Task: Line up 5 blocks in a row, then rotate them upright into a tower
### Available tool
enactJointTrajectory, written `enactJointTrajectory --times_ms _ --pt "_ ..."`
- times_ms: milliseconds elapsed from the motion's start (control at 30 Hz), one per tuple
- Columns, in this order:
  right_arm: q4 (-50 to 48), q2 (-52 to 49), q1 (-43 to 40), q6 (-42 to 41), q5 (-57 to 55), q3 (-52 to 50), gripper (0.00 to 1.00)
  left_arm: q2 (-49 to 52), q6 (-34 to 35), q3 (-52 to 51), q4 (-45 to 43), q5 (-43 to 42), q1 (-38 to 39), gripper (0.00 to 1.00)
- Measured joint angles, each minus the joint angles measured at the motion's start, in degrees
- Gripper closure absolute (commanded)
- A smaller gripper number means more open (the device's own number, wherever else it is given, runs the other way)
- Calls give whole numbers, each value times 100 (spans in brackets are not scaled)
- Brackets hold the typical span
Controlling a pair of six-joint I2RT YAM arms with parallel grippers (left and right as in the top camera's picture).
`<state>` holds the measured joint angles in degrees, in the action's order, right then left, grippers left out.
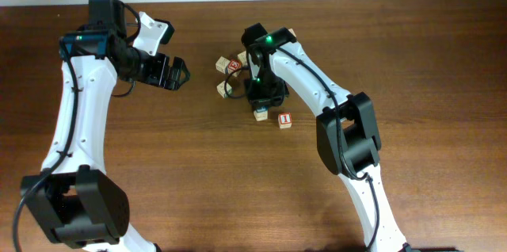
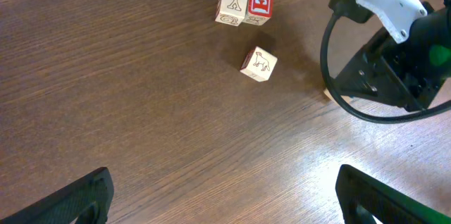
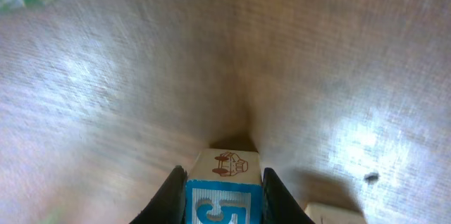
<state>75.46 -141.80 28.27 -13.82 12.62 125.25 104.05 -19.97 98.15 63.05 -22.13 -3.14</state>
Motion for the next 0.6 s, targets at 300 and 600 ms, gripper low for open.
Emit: enactJointTrajectory --times_ms 300,600 --pt "625 0 0 -15 24 -11 82 0 0 0 0 0 0 1" --pt "1069 0 9 -39 42 -11 82 0 0 0 0 0 0 1"
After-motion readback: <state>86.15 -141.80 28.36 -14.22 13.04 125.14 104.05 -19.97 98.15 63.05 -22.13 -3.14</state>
